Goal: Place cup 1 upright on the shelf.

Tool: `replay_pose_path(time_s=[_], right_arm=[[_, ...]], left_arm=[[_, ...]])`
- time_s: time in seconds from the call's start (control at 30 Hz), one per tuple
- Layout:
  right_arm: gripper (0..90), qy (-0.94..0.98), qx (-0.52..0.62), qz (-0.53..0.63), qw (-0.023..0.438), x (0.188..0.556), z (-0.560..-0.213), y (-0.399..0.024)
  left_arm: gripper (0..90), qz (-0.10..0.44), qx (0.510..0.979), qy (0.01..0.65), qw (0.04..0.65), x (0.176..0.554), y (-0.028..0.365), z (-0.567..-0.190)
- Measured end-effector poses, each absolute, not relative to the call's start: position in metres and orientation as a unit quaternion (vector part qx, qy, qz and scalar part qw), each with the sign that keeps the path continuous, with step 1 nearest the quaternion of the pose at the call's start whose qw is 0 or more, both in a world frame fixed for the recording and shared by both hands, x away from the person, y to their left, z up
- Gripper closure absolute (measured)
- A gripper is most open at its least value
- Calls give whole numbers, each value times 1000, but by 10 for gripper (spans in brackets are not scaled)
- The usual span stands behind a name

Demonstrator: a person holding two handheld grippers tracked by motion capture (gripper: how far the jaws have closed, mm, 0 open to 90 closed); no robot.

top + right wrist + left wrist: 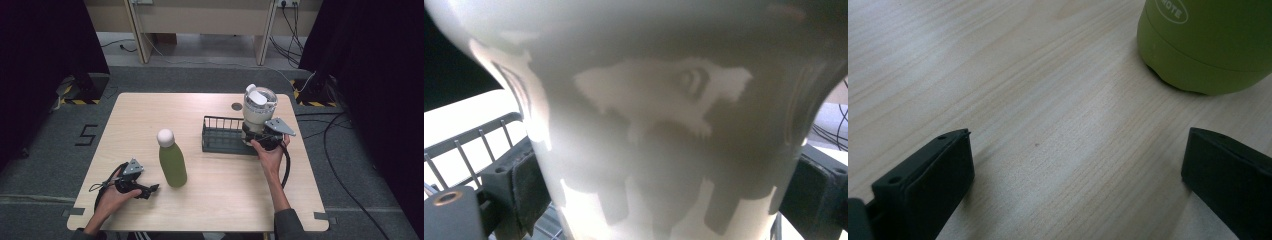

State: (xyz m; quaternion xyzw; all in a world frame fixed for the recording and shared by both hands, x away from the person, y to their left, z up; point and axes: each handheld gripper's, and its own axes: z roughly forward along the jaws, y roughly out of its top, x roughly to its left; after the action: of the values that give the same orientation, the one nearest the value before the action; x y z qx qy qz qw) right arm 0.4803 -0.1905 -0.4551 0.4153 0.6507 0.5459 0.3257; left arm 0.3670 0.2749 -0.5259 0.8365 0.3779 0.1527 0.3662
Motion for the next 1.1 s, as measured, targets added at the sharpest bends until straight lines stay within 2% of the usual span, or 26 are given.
replay_pose_path(time_s=[1.1], right_arm=[[91, 658, 421, 526, 335, 471, -455, -192]], left_arm=[[0, 153, 838, 377, 365, 367, 275, -526]])
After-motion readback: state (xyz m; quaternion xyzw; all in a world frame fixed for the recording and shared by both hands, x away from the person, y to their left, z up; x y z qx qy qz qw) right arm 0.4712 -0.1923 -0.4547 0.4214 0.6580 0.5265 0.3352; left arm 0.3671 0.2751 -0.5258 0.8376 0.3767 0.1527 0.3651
